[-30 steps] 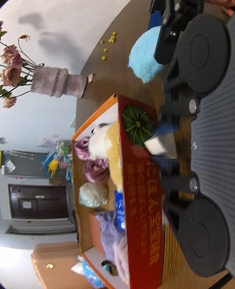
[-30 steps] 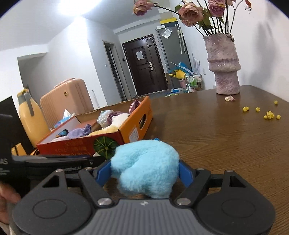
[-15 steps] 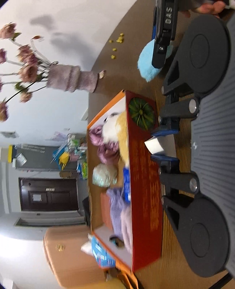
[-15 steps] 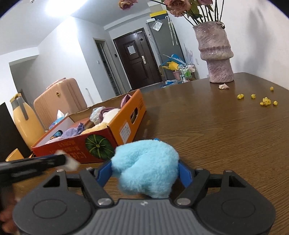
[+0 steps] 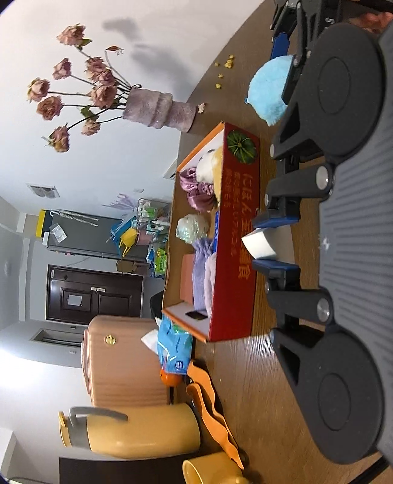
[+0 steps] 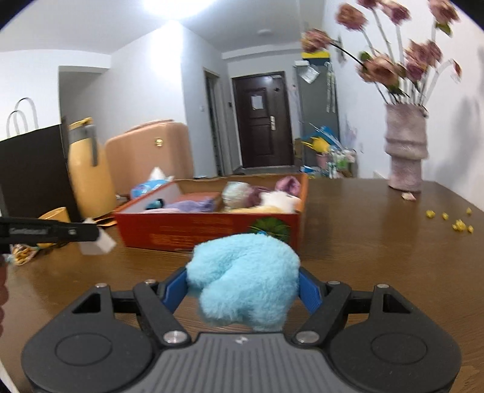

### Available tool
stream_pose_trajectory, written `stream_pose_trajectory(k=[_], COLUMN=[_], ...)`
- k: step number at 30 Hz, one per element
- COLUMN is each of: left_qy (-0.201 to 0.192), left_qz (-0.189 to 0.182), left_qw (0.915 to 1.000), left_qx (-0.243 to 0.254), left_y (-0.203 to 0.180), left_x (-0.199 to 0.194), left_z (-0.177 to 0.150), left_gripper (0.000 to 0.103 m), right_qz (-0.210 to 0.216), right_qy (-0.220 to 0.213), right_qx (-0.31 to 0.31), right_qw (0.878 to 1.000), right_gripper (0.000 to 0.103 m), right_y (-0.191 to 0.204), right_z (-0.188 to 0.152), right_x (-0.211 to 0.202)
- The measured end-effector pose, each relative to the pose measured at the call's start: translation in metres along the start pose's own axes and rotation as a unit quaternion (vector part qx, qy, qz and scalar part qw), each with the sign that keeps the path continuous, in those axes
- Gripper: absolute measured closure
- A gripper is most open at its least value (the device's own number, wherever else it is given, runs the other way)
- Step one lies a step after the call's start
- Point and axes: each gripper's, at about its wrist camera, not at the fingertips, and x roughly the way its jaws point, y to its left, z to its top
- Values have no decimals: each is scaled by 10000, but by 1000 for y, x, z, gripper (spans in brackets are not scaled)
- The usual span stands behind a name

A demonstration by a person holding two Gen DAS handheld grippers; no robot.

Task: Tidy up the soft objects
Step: 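Carry the blue plush and white sponge over the box with both grippers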

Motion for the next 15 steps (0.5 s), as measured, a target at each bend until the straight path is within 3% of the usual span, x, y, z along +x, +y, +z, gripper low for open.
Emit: stream_pose_trajectory(k=[6,9,15], left_qy=[-280,-230,80], left_qz=[-154,-588,-1039], left_qw=[9995,9979,9941], left_qx=[21,163,307], left_y=[13,17,20], left_x=[13,42,134], left_z=[26,53,116], left_gripper=[80,78,78], right_qz=[215,383,229], right_qy=[7,45,962], right_qx=[-187,-141,-3], right_qw=[9996,9992,9951], right_gripper=[28,28,28], right_y=[29,35,25], right_z=[29,54,109], right_x=[17,44,153])
